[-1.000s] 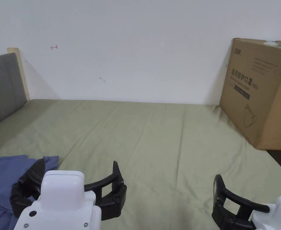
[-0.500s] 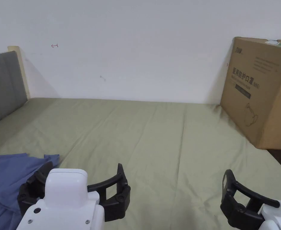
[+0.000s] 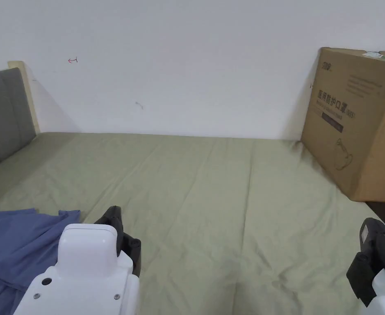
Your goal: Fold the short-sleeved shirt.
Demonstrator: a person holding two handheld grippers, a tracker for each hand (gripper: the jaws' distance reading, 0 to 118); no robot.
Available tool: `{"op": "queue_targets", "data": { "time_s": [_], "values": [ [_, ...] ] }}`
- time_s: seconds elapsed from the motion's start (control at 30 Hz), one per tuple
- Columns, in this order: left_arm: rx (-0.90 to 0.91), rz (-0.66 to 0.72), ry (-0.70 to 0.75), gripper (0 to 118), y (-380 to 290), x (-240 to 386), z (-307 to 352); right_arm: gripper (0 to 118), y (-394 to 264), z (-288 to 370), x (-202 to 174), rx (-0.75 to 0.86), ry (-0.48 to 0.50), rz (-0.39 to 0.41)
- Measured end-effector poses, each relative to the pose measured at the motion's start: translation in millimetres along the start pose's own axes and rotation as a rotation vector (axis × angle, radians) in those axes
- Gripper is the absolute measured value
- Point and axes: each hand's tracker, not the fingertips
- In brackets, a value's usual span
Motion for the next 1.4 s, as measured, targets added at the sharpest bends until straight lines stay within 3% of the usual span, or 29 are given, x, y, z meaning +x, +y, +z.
{"op": "queue_targets", "data": {
  "time_s": [0.2,0.33,0.47,0.6,0.7,0.9,1.07,1.17,1.23,1.3,1.4],
  "values": [
    [-0.025,0.022,-0.024,0,-0.9,-2.1,-1.5,2,0.7,-2.6,1.3,-0.003,-0.006,0.002],
    [-0.062,0.028,0.07,0,1.0,-29.6,6.1,1,-1.6,-9.7,-20.1,-0.002,0.046,0.024],
    [-0.075,0.018,0.239,0,5.6,-92.3,30.7,1,-2.5,-20.3,-78.4,-0.039,0.235,-0.015],
    [-0.062,-0.036,0.43,0,9.8,-146.3,67.5,1,3.6,-14.9,-150.2,-0.017,0.464,0.016],
    [-0.062,-0.065,0.5,0,10.3,-164.9,84.6,1,11.5,-12.1,-181.4,-0.006,0.562,-0.017],
    [-0.052,-0.017,0.517,0,4.6,-175.0,81.6,1,17.0,-24.1,-192.6,-0.024,0.575,-0.023],
    [-0.078,0.109,0.465,0,21.1,-203.6,25.4,1,12.6,-42.3,-177.3,-0.081,0.551,-0.024],
    [-0.204,0.237,0.341,0,31.2,-245.0,-45.8,1,6.8,-58.2,-168.6,-0.11,0.52,0.008],
    [-0.512,0.202,0.193,0,23.5,-274.5,-119.0,1,0.2,-74.1,-165.5,-0.171,0.493,0.044],
    [-0.882,0.185,0.036,0,-6.9,-300.5,-196.3,1,-10.6,-94.1,-162.4,-0.272,0.467,0.031],
    [-1.087,0.182,0.065,0,-65.0,-317.0,-260.5,1,-33.0,-119.7,-152.8,-0.394,0.433,-0.037]
  ]
}}
